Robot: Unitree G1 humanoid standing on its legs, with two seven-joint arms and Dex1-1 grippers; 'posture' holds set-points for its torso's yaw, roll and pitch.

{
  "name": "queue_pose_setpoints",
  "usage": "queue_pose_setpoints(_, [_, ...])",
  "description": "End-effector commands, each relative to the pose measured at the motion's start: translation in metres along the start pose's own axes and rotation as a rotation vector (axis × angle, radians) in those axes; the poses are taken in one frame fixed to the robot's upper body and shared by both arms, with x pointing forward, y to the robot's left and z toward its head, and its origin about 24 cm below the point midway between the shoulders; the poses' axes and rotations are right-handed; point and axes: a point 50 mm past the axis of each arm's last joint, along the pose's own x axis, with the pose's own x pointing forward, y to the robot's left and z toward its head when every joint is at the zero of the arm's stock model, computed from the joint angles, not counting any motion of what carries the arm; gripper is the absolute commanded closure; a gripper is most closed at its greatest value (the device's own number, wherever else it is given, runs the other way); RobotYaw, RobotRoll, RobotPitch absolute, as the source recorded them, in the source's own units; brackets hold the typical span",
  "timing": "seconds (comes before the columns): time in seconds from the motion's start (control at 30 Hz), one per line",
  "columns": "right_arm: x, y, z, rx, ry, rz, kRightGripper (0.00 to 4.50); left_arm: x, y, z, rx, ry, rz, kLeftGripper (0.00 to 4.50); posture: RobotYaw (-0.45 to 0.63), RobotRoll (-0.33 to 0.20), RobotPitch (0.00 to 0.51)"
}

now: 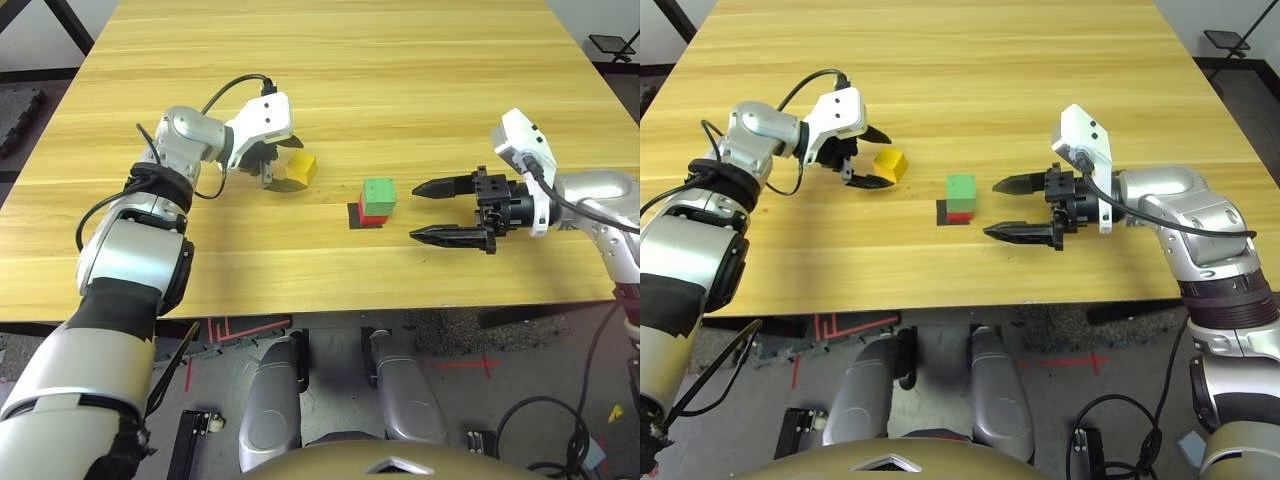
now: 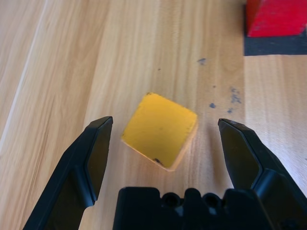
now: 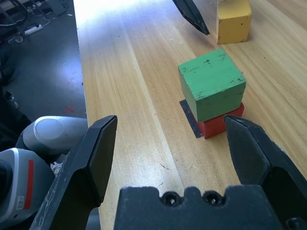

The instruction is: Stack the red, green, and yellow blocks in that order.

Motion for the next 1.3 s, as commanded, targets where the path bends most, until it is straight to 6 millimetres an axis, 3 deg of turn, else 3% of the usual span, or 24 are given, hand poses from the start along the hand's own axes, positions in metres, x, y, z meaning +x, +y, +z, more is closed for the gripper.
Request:
queue_pose_setpoints(0.03, [0.001,0.004,0.001,-0.023,-0.003,0.008,0.0,0.001,0.0,-0.007,-0.052,0.022,0.054,0.02,0.13,-0.004,0.167])
queue_pose_setpoints(0.6, [0.003,0.0,0.002,-0.029,-0.004,0.0,0.0,0.011,-0.005,-0.013,-0.123,0.0,0.063,0.02,0.14,-0.01,0.169])
queue_pose_setpoints(0.7, [0.004,-0.001,0.002,-0.032,-0.004,-0.001,0.0,0.012,-0.005,-0.013,-0.134,-0.007,0.067,0.57,0.14,-0.009,0.17])
queue_pose_setpoints(0.83, [0.005,0.001,0.002,-0.033,-0.007,0.004,0.0,0.012,-0.006,-0.015,-0.139,0.002,0.062,1.85,0.14,-0.009,0.17])
queue_pose_setpoints(1.13, [0.007,0.0,0.002,-0.033,-0.01,0.004,0.0,0.012,-0.009,-0.019,-0.14,0.024,0.053,1.86,0.14,-0.009,0.172])
queue_pose_setpoints(1.3, [0.006,-0.001,0.001,-0.034,-0.007,-0.001,0.0,0.006,-0.001,-0.011,-0.142,-0.004,0.073,1.86,0.14,-0.009,0.172])
